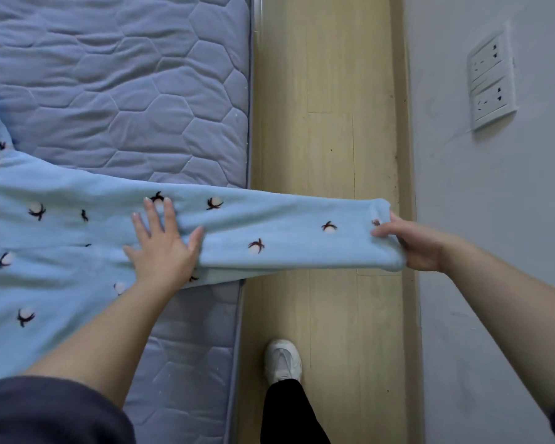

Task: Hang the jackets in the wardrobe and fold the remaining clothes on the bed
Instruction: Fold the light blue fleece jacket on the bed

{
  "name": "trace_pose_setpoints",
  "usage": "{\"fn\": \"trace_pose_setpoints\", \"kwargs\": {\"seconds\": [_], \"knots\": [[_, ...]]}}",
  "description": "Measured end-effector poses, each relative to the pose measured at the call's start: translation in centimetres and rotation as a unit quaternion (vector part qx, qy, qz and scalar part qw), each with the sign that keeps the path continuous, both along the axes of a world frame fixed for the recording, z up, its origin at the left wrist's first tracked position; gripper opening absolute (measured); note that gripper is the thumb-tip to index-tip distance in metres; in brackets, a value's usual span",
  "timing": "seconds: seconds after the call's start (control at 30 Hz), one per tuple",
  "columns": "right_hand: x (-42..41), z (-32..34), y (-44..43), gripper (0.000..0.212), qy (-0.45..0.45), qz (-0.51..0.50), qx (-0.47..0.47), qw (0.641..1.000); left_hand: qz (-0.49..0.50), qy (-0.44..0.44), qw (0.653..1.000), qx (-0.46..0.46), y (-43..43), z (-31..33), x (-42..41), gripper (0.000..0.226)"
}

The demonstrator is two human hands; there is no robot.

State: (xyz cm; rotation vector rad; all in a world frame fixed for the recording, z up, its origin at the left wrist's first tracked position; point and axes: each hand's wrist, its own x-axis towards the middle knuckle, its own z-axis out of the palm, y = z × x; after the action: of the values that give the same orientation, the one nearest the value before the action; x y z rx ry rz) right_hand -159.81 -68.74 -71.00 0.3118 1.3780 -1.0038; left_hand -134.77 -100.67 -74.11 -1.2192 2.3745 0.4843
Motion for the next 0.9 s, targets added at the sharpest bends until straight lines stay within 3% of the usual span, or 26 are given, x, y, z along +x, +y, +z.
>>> {"fn": "trace_pose_setpoints", "kwargs": {"seconds": [0.07,0.13,0.23,0.27,0.33,0.47,0.57,0.63,0.77,0.83,0.9], "knots": [[0.1,-0.5,-0.4,0.052,0.015,0.060,0.061,0.996,0.003,0.017,1.000,-0.018,0.5,-0.2,0.0,0.075],[0.5,-0.7,-1.1,0.044,0.042,0.080,0.112,0.990,-0.068,0.083,0.993,-0.046,1.6,0.3,1.4,0.069],[0.6,-0.6,-2.3,0.034,0.080,0.051,0.155,0.983,-0.240,0.171,0.950,-0.106,3.7,1.4,5.3,0.052],[0.6,-0.4,-2.5,0.033,0.087,0.038,0.166,0.982,-0.266,0.177,0.940,-0.117,4.1,1.5,6.5,0.043],[0.4,-0.2,-2.7,0.034,0.097,-0.006,0.179,0.979,-0.269,0.147,0.944,-0.118,4.2,1.5,8.0,0.047],[0.3,0.3,-2.7,0.035,0.070,-0.115,0.144,0.980,-0.278,0.114,0.945,-0.129,2.9,1.3,7.6,0.054],[0.7,0.7,-1.5,0.040,0.022,-0.145,-0.002,0.989,-0.316,0.114,0.934,-0.124,2.2,1.6,5.8,0.045],[1.3,0.6,-0.7,0.043,0.011,-0.106,-0.072,0.992,-0.371,0.108,0.918,-0.085,1.8,2.1,5.8,0.040],[3.2,-0.5,0.8,0.043,0.126,0.028,0.044,0.991,-0.449,0.053,0.892,0.016,0.9,3.1,7.6,0.033],[3.8,-1.0,1.3,0.043,0.143,0.021,0.059,0.988,-0.436,0.073,0.897,-0.009,0.8,3.2,7.3,0.025],[4.2,-1.6,1.6,0.043,0.161,0.021,0.065,0.985,-0.396,0.118,0.908,-0.072,1.5,2.6,5.7,0.038]]}}
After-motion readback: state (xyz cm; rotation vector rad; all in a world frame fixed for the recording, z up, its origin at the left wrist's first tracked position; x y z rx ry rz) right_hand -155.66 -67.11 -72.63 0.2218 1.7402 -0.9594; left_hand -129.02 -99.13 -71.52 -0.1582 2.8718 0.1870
